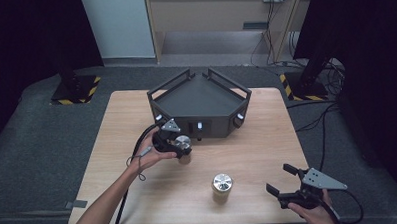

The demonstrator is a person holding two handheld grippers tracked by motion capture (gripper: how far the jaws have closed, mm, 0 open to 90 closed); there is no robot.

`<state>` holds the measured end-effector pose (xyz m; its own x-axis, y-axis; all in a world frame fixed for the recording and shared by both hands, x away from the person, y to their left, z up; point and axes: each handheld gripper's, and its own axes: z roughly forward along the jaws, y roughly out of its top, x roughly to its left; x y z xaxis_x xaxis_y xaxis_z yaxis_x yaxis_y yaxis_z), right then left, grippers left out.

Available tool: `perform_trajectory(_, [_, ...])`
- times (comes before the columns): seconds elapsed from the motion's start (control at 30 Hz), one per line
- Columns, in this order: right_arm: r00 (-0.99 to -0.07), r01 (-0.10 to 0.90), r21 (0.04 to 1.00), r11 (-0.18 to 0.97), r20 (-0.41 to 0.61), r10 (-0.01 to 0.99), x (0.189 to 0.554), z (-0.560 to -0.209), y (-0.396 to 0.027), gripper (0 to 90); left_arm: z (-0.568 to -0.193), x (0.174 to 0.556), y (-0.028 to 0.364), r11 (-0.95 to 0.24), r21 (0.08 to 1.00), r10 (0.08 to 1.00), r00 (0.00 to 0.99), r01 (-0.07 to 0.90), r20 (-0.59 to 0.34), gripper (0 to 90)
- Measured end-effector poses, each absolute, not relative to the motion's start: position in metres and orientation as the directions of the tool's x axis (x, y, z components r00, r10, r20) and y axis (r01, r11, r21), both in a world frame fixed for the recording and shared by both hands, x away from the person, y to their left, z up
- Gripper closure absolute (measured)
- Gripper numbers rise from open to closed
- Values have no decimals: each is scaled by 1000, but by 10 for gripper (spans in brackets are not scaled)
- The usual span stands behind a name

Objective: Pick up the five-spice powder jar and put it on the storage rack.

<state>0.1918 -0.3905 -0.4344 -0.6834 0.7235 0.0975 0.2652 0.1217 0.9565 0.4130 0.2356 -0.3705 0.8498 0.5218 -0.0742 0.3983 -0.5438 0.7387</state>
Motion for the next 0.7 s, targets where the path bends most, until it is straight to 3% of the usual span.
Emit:
perform_trajectory(0.2, [-684,266,956,122,98,723,192,-434,-390,24,-369,406,236,-538,761,523,852,363,-37,332])
perform_trajectory(0.47, [-682,265,957,120,98,725,192,-434,-391,24,-364,408,236,-541,751,521,852,379,-54,342])
perform_trajectory(0.7, [-681,265,957,120,98,725,192,-434,-391,24,-341,406,236,-552,759,492,870,345,-37,342])
